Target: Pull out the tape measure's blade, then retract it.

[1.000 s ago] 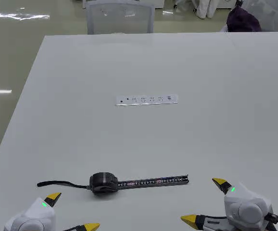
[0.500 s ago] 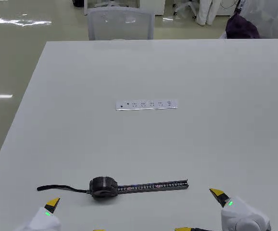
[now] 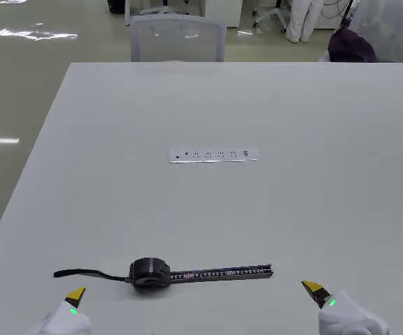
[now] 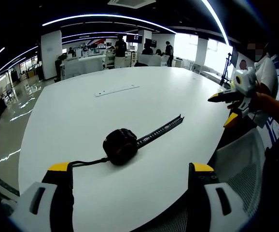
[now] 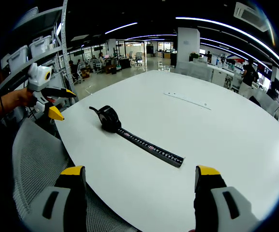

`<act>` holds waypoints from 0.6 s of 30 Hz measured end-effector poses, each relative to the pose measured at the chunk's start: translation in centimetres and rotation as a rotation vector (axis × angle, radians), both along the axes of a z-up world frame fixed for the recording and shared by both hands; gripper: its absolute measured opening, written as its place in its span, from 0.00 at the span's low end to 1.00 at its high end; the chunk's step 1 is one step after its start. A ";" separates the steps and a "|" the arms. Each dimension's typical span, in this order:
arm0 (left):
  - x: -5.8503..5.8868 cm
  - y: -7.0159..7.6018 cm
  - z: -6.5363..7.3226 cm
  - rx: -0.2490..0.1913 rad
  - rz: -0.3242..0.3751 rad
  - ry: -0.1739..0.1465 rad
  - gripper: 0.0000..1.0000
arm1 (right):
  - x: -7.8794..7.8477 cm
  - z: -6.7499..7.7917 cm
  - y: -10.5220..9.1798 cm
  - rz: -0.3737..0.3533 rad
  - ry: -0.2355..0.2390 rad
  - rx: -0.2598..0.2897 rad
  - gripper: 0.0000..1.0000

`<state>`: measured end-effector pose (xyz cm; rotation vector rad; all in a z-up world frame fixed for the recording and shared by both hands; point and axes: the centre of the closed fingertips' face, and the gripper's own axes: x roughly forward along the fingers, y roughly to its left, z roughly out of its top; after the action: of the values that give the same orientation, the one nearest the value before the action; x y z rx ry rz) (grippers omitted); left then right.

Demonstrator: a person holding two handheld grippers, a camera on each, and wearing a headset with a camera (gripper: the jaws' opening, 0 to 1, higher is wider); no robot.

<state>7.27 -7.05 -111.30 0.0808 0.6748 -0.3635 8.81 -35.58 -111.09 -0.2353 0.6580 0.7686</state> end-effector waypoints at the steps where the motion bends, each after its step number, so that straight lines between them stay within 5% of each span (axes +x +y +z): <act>1: 0.0 0.0 0.1 -0.001 0.002 0.000 0.99 | 0.0 0.0 0.0 0.001 0.001 0.000 0.95; 12: 0.4 -0.5 0.0 0.002 0.005 -0.004 0.99 | -0.1 -0.1 -0.2 0.000 0.003 0.007 0.95; 18: 0.8 -1.0 0.0 -0.031 0.036 -0.002 0.99 | 0.0 -0.1 -0.2 0.025 -0.014 -0.008 0.94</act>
<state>8.05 -8.05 -111.32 0.0399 0.6677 -0.3393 8.78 -35.80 -111.23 -0.2566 0.6459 0.7873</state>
